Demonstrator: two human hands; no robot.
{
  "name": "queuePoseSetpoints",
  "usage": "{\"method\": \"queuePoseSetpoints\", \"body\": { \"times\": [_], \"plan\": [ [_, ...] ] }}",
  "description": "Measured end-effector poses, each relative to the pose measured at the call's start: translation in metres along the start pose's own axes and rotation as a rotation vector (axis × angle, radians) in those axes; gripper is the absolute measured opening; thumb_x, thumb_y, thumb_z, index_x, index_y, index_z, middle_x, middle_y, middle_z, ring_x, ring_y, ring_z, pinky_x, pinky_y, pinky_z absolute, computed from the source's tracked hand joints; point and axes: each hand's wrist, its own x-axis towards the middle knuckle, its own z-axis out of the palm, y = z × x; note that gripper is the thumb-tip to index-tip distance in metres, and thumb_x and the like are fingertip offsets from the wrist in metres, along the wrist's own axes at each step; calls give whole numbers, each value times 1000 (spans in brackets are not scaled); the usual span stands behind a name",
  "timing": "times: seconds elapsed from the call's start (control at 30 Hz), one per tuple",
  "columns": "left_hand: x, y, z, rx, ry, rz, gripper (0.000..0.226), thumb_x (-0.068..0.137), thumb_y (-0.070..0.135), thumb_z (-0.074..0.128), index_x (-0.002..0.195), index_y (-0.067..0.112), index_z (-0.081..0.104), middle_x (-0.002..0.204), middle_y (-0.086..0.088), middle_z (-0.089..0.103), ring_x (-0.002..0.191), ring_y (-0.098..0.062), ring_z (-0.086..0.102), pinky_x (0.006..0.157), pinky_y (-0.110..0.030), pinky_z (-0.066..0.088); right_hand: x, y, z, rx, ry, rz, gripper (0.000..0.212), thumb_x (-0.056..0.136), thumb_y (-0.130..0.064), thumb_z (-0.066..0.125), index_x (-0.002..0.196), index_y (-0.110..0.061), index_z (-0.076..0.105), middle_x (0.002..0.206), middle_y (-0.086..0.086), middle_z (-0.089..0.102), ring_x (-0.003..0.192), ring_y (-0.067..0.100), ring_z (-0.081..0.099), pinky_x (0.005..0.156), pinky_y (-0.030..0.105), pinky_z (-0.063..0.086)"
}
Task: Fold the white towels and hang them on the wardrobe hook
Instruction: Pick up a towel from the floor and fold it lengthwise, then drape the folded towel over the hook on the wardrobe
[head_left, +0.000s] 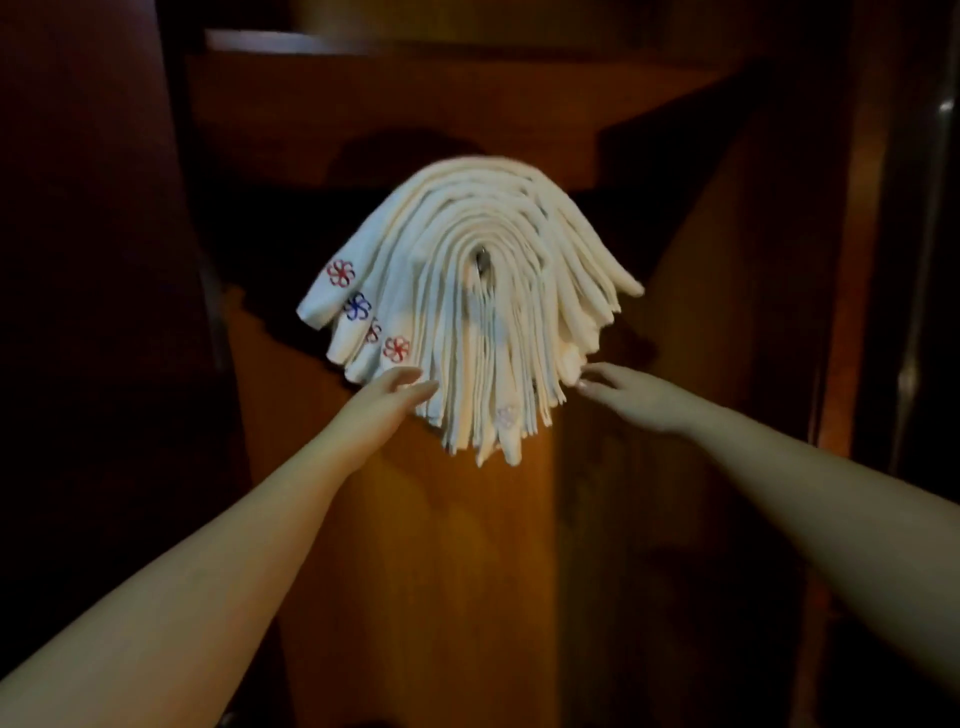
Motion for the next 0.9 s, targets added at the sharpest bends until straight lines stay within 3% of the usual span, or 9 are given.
{"method": "queuePoseSetpoints", "body": {
  "times": [0.1, 0.2, 0.3, 0.43, 0.57, 0.73, 0.9],
  "plan": [
    [-34, -2, 34, 116, -85, 76, 58, 89, 43, 69, 142, 26, 51, 140, 4, 50, 123, -11, 48, 91, -24, 40, -56, 9, 20, -56, -70, 1, 63, 100, -49, 52, 154, -21, 35, 154, 2, 43, 135, 16, 47, 108, 30, 40],
    [-64, -17, 71, 179, -145, 71, 53, 87, 47, 72, 135, 30, 56, 140, 5, 45, 133, -14, 40, 108, -37, 39, -122, 39, 44, 3, -93, 56, 63, 98, -50, 55, 154, -27, 35, 154, -2, 43, 135, 13, 46, 109, 30, 40],
    [-96, -32, 115, 203, -246, 79, 48, 93, 45, 65, 137, 29, 54, 136, 13, 44, 131, -9, 37, 110, -36, 34, -180, 77, 65, 117, -57, 152, 62, 99, -48, 54, 154, -27, 35, 151, -7, 46, 132, 6, 46, 101, 24, 36],
    [-134, -53, 187, 160, -396, 65, 47, 96, 48, 57, 140, 32, 50, 146, 11, 42, 134, -9, 35, 110, -41, 34, -250, 137, 96, 141, -29, 307, 61, 99, -47, 54, 153, -25, 36, 153, -5, 44, 135, 8, 46, 112, 30, 37],
    [-160, -68, 278, 126, -574, 71, 43, 97, 45, 57, 138, 37, 49, 145, 14, 39, 133, -10, 35, 105, -37, 36, -311, 204, 119, 185, -24, 505, 63, 99, -47, 56, 154, -23, 36, 154, -4, 42, 138, 11, 43, 107, 22, 30],
    [-184, -70, 410, 148, -799, 7, 42, 97, 40, 60, 138, 35, 52, 149, 6, 39, 138, -13, 32, 101, -30, 28, -380, 302, 128, 195, 40, 731, 62, 98, -40, 60, 152, -17, 39, 148, 4, 49, 133, 17, 47, 106, 26, 34],
    [-202, -61, 553, 155, -939, -89, 40, 95, 35, 64, 134, 29, 57, 131, 7, 46, 124, -9, 43, 101, -27, 33, -438, 408, 110, 322, 41, 938, 59, 98, -43, 58, 150, -19, 43, 145, 2, 50, 131, 17, 50, 108, 33, 39]
  ]
}}
